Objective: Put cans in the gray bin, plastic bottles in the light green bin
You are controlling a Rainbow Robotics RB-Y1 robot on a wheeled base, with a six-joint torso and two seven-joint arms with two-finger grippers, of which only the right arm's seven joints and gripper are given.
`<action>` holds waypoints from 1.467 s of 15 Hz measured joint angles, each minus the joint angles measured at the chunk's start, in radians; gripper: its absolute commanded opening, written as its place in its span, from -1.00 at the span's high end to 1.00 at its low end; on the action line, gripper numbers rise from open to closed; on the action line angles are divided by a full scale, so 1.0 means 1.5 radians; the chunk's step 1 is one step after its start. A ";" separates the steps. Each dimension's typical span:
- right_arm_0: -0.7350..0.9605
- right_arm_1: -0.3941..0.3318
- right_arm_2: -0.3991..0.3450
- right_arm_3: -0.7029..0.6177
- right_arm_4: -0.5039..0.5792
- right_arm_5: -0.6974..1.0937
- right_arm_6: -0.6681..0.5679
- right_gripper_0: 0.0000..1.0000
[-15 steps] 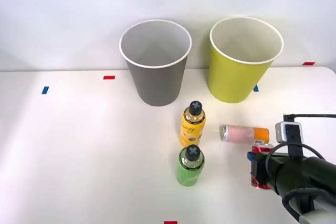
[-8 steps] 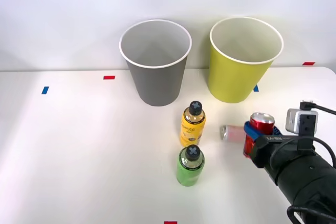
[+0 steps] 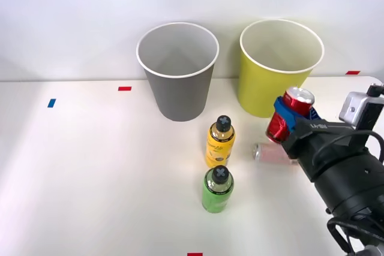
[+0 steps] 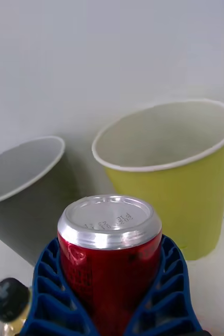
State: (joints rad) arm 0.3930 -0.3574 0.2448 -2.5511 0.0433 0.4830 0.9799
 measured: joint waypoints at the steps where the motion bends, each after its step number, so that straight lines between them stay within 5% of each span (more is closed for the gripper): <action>1: -0.012 -0.005 -0.001 0.000 -0.003 -0.025 -0.018 1.00; 13: -0.255 -0.019 0.000 0.110 -0.006 -0.098 -0.057 1.00; 22: -0.413 0.001 0.050 0.258 0.007 -0.103 -0.056 1.00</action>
State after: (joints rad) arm -0.2270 -0.3556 0.3199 -2.1639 0.0535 0.3284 0.8965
